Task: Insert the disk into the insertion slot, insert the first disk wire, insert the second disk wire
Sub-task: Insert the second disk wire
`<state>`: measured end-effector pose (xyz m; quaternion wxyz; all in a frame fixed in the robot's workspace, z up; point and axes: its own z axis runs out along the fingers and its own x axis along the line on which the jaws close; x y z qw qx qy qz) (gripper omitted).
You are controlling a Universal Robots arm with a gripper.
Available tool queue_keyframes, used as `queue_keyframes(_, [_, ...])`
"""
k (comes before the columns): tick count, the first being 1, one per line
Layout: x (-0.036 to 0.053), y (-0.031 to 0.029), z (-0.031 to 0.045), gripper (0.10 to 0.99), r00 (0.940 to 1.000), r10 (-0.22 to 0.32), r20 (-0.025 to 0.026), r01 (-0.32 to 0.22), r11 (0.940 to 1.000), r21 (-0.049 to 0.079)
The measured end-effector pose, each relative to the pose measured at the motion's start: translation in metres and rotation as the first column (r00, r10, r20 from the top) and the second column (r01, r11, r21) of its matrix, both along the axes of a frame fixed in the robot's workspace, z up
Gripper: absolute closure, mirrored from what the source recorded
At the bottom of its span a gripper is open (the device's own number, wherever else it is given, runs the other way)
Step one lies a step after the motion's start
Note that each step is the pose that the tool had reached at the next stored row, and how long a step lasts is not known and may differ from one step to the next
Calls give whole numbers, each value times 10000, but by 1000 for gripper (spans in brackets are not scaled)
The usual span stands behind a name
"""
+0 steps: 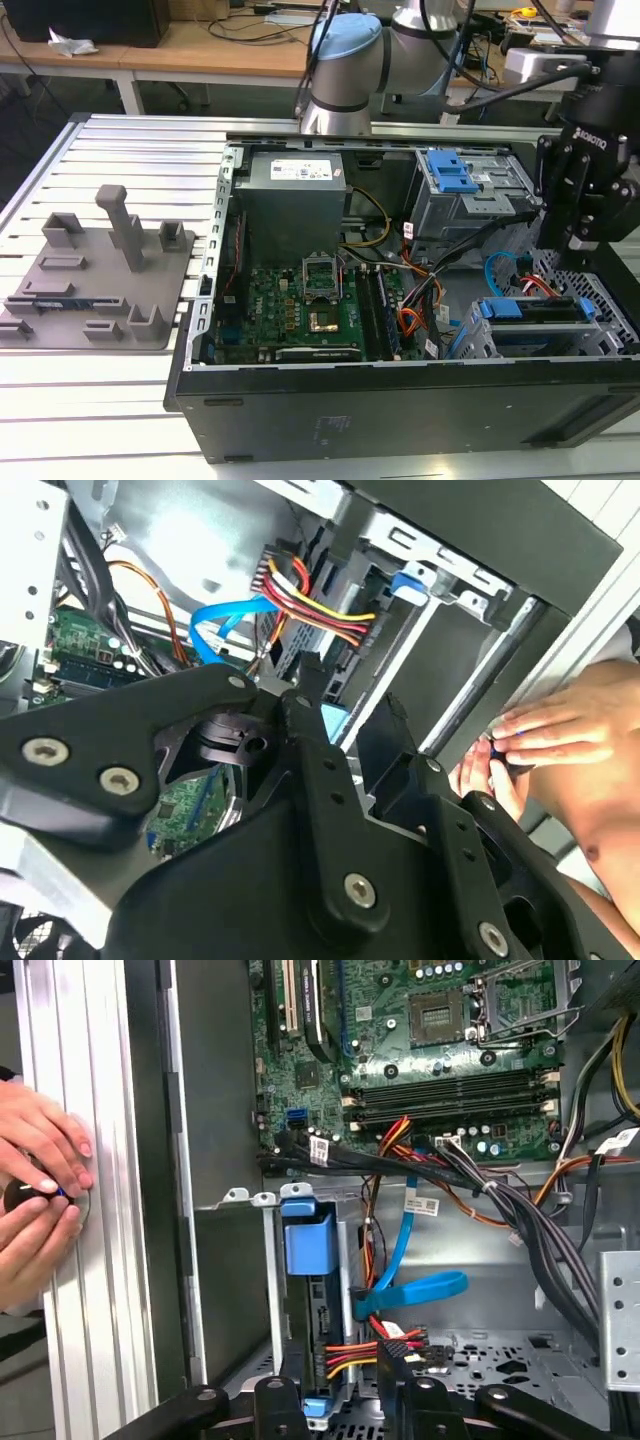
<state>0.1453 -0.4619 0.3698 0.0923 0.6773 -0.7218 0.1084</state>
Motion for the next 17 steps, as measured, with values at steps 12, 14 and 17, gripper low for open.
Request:
queue_keyframes(12, [-225,10,-52,667,9985,434,337,-431,9990,-87])
queue_keyframes(14, [-226,11,-61,667,9970,703,334,-698,9975,-144])
queue_keyframes(17, [-252,29,-80,667,9952,927,316,-916,9952,-341])
